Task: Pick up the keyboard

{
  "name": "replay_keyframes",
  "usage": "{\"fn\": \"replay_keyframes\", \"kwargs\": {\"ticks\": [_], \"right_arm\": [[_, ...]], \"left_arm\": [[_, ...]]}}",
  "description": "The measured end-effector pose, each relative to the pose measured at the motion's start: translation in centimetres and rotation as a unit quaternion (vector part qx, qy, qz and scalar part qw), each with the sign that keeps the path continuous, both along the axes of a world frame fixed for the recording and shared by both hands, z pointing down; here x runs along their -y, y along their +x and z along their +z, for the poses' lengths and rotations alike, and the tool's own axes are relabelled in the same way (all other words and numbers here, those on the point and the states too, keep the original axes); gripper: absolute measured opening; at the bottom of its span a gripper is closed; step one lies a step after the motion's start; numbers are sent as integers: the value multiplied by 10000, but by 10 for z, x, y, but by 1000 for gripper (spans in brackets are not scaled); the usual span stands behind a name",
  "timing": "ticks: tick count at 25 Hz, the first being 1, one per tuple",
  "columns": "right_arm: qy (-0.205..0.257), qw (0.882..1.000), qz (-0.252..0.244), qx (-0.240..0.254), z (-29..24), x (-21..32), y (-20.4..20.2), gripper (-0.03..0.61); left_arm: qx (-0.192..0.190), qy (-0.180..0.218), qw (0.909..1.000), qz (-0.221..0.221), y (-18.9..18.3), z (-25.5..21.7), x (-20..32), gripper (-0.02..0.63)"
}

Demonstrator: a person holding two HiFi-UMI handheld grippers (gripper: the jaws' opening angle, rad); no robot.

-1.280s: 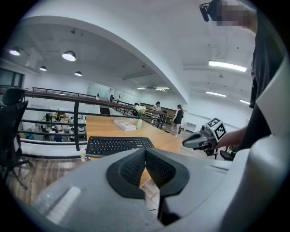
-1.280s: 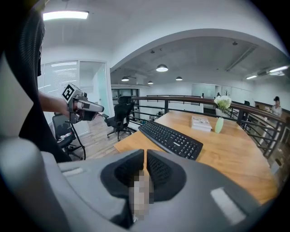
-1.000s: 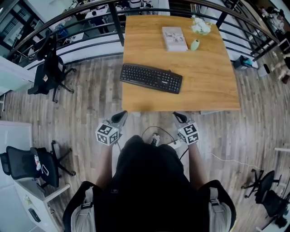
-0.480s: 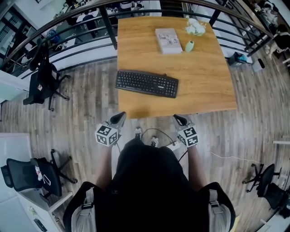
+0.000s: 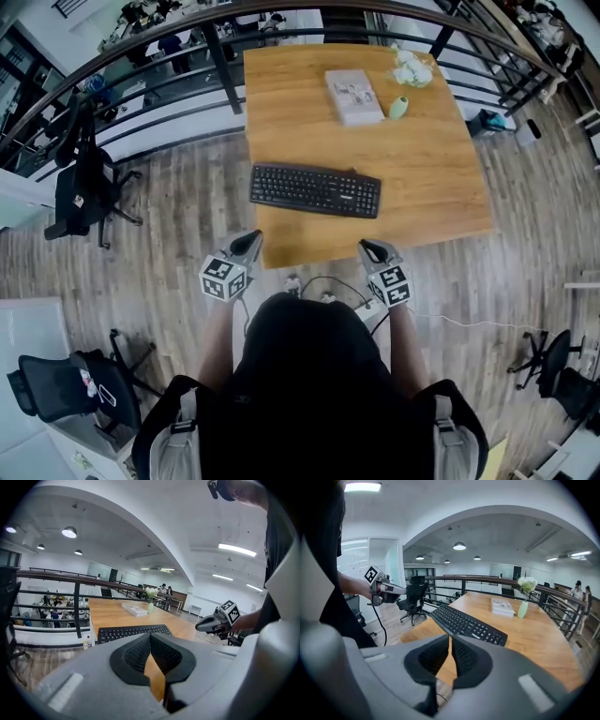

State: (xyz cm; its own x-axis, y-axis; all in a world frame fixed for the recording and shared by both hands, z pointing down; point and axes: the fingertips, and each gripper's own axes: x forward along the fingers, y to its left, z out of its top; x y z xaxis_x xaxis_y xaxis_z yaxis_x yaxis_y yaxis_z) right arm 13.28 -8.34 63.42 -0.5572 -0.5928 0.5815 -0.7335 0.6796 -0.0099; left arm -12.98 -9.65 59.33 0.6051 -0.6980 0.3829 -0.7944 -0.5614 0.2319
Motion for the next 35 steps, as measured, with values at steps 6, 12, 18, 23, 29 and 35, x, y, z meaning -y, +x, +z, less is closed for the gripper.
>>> {"fn": "replay_keyframes", "kwargs": {"ticks": [6,12,18,23,29,35], "right_arm": [[-5,9999,91,-97,12,15,-35,20],[60,9997,147,-177,9,26,-55,21],[-5,9992,343,-192,12,31,-52,20],[-123,9982,456,-360,13,36,-38,21],[-63,9976,620,-318,13,64,-16,21],[-63,9972,685,-305,19,90,4,21]], "left_arm": [[113,38,9999,-6,-39,13,27,12],[74,96,9999,9,-64,11,52,12],[14,72,9999,74,-67,14,61,12],[-17,-67,9999,130,-69,21,62,12],[83,86,9999,-109,-78,19,76,12],[170,-19,9997,-196,-73,24,97,12]]}}
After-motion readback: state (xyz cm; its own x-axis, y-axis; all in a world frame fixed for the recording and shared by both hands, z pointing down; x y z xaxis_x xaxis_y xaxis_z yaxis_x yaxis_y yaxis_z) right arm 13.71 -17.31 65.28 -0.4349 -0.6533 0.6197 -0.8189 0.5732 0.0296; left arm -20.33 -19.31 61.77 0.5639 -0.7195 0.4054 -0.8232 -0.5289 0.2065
